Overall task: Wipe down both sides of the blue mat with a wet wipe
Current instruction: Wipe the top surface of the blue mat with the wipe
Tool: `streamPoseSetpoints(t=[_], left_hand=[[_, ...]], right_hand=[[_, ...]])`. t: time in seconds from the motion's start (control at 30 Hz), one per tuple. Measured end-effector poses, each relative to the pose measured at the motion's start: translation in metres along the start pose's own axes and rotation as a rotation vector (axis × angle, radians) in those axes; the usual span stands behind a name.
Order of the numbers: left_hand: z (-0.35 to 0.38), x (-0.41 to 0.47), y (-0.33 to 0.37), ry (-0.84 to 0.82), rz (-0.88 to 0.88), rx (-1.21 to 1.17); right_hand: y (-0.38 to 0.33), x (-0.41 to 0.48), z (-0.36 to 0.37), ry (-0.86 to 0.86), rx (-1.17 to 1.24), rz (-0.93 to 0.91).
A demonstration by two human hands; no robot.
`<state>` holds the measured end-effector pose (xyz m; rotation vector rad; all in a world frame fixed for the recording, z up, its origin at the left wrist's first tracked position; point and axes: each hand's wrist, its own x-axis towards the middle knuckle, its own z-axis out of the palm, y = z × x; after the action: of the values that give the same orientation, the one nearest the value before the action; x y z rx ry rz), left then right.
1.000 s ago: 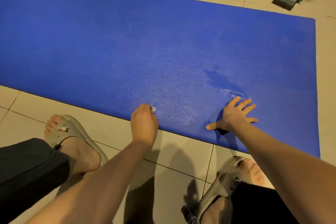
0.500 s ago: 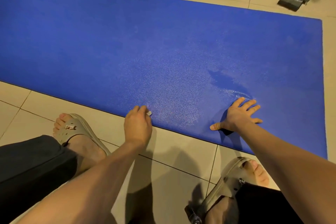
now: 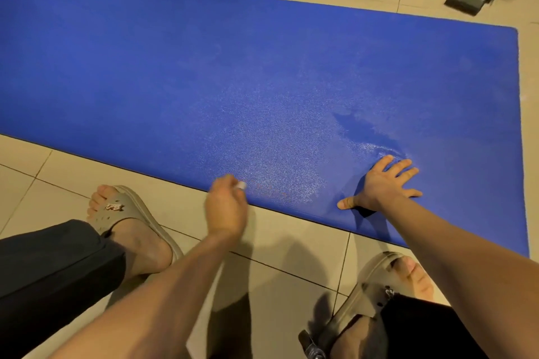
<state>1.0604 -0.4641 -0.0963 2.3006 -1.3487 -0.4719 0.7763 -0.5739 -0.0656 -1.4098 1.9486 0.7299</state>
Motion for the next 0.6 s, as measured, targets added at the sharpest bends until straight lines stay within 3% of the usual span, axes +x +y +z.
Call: streamPoseSetpoints(t=[0.07, 0.2, 0.5, 0.6], left_hand=[[-0.013, 0.018, -0.018, 0.093, -0.225, -0.015], [-0.008, 0.005, -0.003, 0.051, -0.260, -0.064], [0.022, -0.030, 0.042, -0.237, 0.034, -0.130], [0.014, -0.009, 0.026, -0.203, 0.121, -0.051]], right_hand=[[-0.001, -0.001, -0.001, -0.002, -0.001, 0.007], [-0.002, 0.000, -0.002, -0.005, 0.004, 0.016], [0.002, 0.007, 0.004, 0.035, 0.009, 0.009], [0.004, 0.010, 0.006, 0.056, 0.007, 0.003]])
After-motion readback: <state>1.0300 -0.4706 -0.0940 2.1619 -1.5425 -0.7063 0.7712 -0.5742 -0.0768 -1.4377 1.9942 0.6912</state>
